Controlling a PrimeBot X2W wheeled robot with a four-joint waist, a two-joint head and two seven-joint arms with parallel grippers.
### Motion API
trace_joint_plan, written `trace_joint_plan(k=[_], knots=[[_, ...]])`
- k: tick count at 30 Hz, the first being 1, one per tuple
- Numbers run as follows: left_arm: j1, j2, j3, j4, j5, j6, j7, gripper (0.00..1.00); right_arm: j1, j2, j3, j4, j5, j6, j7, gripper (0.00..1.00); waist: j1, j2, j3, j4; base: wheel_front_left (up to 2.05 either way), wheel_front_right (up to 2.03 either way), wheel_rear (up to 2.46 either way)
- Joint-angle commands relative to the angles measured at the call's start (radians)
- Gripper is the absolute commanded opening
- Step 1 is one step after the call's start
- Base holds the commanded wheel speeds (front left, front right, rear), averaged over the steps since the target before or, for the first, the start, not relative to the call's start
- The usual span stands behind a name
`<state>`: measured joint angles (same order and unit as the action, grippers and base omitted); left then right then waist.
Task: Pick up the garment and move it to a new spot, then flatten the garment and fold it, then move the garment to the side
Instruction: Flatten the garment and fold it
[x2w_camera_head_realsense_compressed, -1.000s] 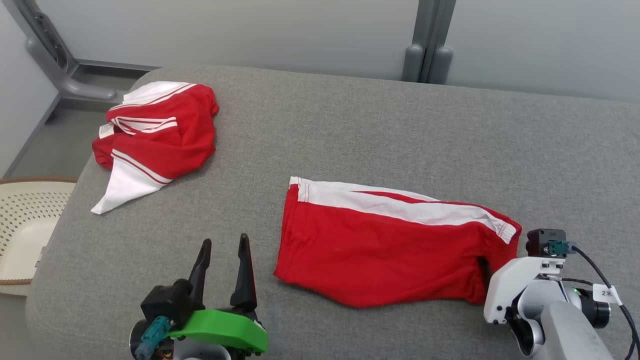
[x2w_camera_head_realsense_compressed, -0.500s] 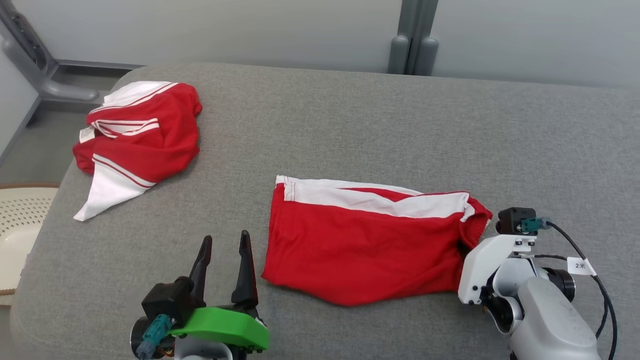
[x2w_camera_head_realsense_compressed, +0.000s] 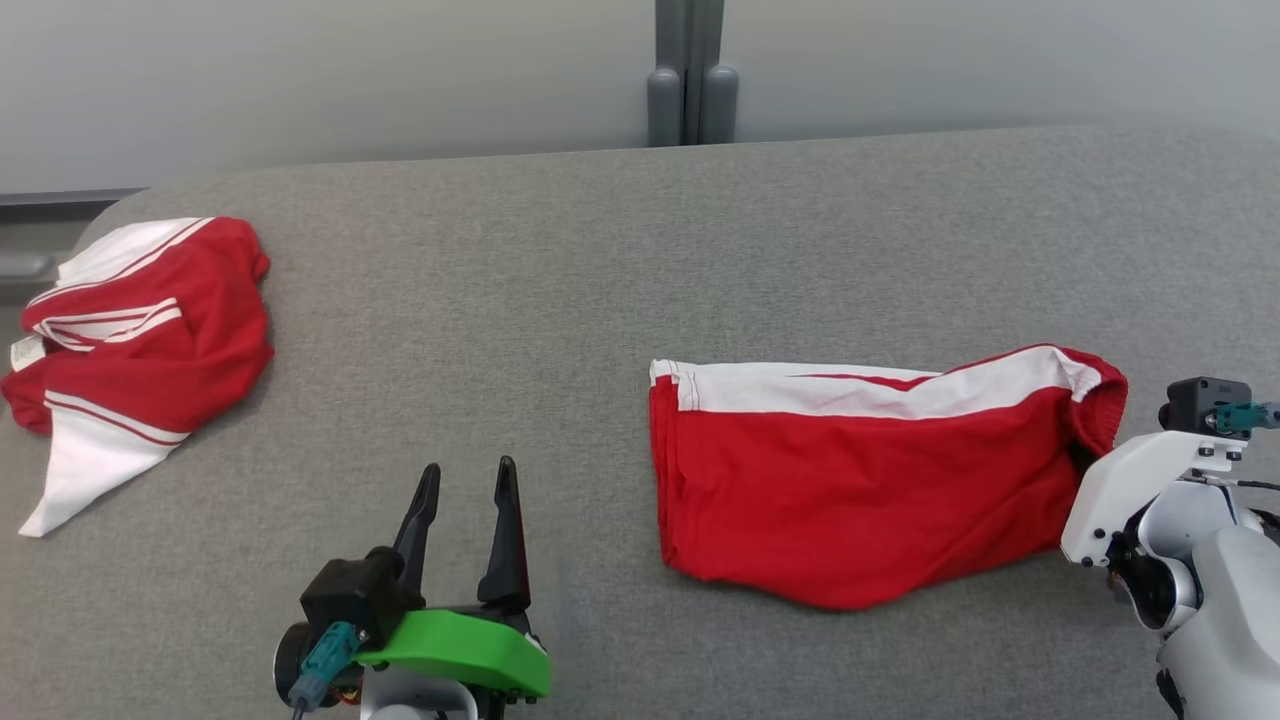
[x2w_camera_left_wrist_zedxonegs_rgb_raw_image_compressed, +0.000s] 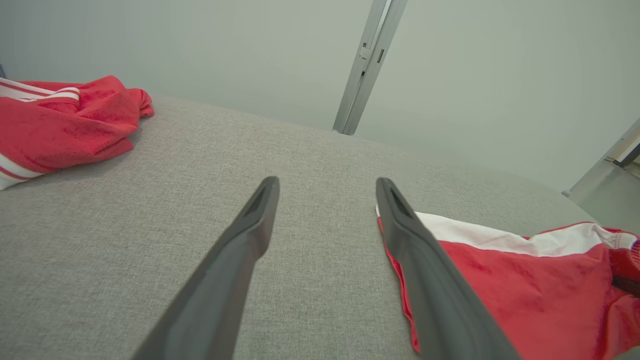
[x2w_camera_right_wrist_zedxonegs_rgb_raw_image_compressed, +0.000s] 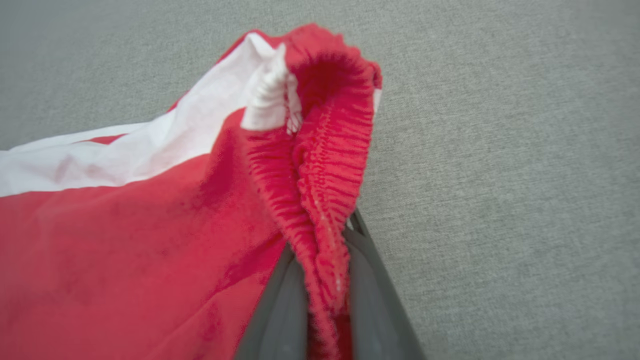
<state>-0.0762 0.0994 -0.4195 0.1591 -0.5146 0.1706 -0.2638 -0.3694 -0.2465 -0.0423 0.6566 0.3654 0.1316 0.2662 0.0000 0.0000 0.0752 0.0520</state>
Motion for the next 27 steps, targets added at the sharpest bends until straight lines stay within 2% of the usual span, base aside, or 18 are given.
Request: trace_joint_plan(k=[1,7,16,21,27], knots=[[-0.02,0.002,0.0,0.003,0.005,-0.005,0.003,1.0,0.013,0.006,-0.003,-0.019,0.01,-0.002,0.003,0.0,0.0,0.0,0.006,-0.043,0.0,0.0,0.0],[-0.029,-0.002,-0.011,0.014,0.004,-0.006,0.004,1.0,0.044,0.052,0.057,-0.151,0.125,-0.001,0.035,0.0,0.0,0.0,0.006,-0.052,0.0,0.0,0.0],[-0.031,0.001,-0.019,0.018,-0.004,-0.007,0.005,1.0,0.096,0.098,0.188,-0.36,0.219,-0.001,0.087,0.0,0.0,0.0,-0.005,0.008,0.0,0.0,0.0],[-0.037,-0.003,-0.024,0.02,-0.008,-0.011,0.005,1.0,0.085,0.143,0.218,-0.35,0.213,-0.001,0.096,0.0,0.0,0.0,-0.004,0.049,0.0,0.0,0.0],[-0.041,-0.01,-0.028,0.024,-0.012,-0.011,0.002,1.0,0.042,0.178,0.244,-0.255,0.184,-0.001,0.067,0.0,0.0,0.0,0.002,0.096,0.0,0.0,0.0]])
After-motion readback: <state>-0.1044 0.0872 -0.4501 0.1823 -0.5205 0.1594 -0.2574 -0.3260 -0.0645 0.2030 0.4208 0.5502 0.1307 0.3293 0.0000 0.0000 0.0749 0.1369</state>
